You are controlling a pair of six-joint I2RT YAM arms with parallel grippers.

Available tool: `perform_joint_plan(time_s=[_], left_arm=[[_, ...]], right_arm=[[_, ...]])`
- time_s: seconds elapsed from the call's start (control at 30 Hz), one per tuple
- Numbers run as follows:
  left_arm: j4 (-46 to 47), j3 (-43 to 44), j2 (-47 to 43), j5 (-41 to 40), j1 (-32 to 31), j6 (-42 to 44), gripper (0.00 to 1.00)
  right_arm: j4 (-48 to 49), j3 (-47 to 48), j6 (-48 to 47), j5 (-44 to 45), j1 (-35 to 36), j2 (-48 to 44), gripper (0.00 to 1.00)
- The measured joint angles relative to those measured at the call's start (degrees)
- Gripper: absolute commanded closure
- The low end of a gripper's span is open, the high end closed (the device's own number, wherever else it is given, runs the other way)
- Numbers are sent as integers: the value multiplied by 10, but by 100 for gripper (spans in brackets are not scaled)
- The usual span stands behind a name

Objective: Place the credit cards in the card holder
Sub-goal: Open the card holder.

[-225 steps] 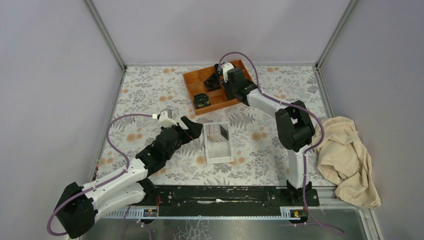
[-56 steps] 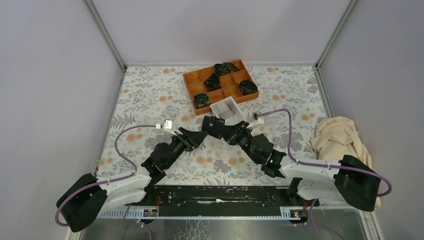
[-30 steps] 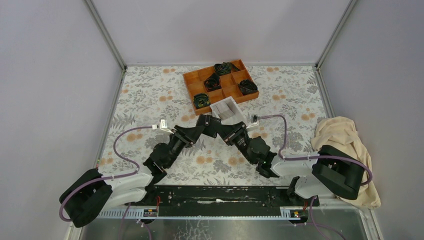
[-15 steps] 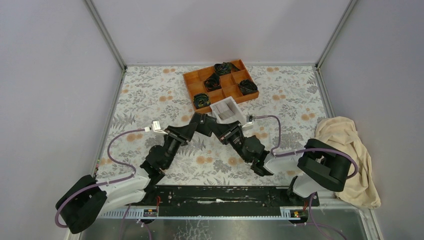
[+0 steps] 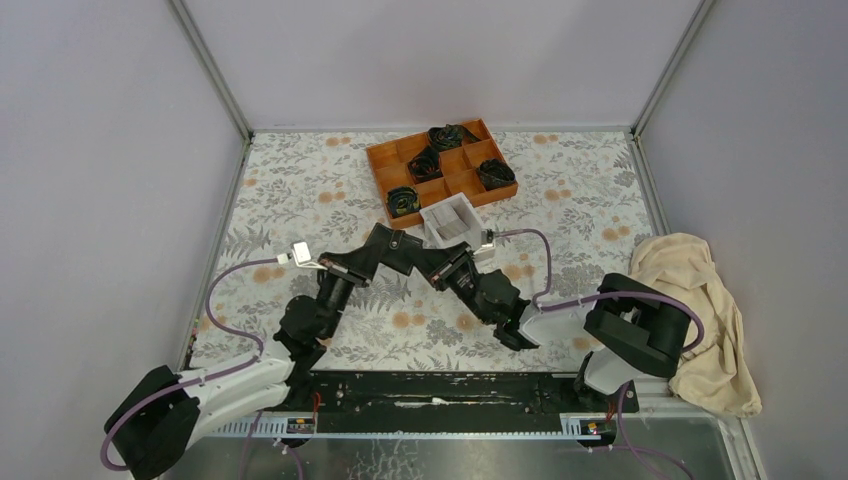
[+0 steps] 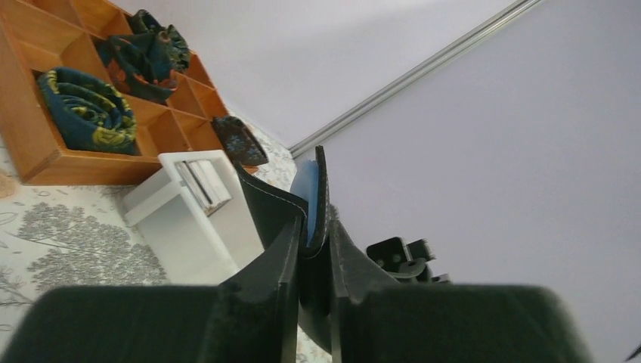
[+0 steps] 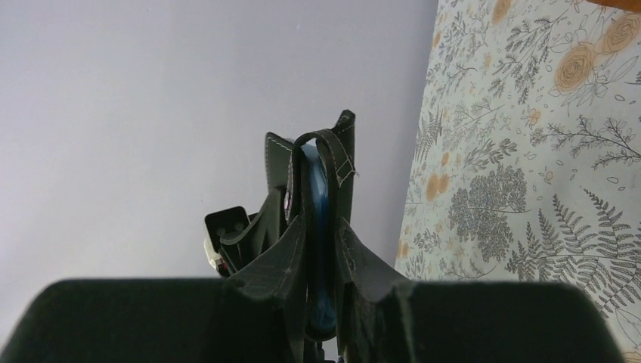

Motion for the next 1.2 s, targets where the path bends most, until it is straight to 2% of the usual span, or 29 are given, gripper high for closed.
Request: perform_joint_plan(time_s=[0.03,0.07,0.23,0.4,0.53,0.7,1.03,1.2], left_arm=[[1,0,-7,4,0,5,99],[1,0,-12,7,-1,7,100],[-26,0,-44,21,-5,17,100],[-47,2,-64,29,-8,27,100],[-74,8,-64,31,-8,37,100],[-128,29,-56,40,-9,50,100],[-231,68,-60,51,-9,78,100],[-265,86,-63,56,-9,89,100]], right_arm=[[-3,0,0,0,1,0,83],[-5,0,0,0,2,0,80],[-68,1,-28,-2,8,-37,65],[-235,43,-115,-1,22,-104,56],[-363,94,-193,13,34,-124,54],[-483,133,-277,76,61,-138,53],[-625,172,-405,212,120,-146,52],[-652,208,-463,256,144,-135,51]])
